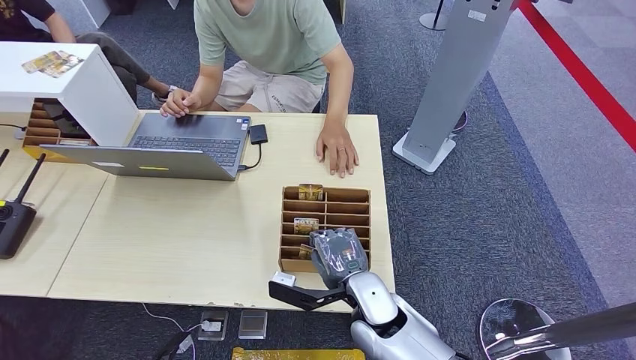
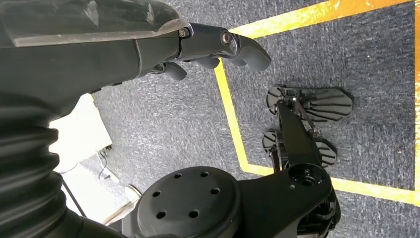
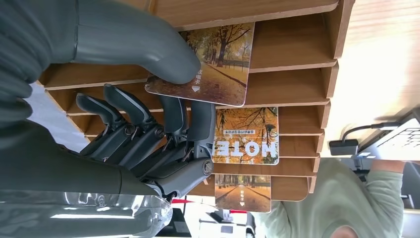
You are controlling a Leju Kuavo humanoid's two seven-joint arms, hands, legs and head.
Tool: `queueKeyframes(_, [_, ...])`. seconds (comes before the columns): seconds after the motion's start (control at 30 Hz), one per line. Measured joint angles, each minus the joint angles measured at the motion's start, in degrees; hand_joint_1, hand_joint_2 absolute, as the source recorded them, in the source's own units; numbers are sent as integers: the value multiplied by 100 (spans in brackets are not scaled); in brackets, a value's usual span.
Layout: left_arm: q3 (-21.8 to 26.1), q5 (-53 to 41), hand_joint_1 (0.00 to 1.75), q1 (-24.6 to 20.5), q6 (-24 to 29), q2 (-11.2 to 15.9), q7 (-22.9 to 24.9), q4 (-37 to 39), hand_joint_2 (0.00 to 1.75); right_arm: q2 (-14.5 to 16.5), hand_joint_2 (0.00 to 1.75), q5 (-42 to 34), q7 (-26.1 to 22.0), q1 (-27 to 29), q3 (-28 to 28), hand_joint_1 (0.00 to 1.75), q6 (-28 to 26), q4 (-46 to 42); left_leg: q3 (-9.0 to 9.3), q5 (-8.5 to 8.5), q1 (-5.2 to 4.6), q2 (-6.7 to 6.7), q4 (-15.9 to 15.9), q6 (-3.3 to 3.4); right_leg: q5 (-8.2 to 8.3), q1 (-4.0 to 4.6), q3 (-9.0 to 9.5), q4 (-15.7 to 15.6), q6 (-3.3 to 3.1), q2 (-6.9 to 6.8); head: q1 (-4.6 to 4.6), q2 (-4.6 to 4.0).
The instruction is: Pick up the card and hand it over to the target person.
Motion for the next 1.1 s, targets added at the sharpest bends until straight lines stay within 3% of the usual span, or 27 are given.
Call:
queueKeyframes(0.5, [148, 78, 0, 24, 152, -72, -25, -33, 175, -255, 175, -106, -290, -168, -167, 175, -62, -1770, -9, -2, -2, 3, 8, 0, -2, -2, -12, 10, 2, 6, 0, 0])
queueKeyframes(1.1, [237, 228, 0, 102, 559, -75, 37, -439, 175, -217, 175, -239, -461, -609, -78, 175, -242, -2119, -8, -2, -2, 3, 7, 0, -2, -2, -11, 8, 1, 4, 0, 0])
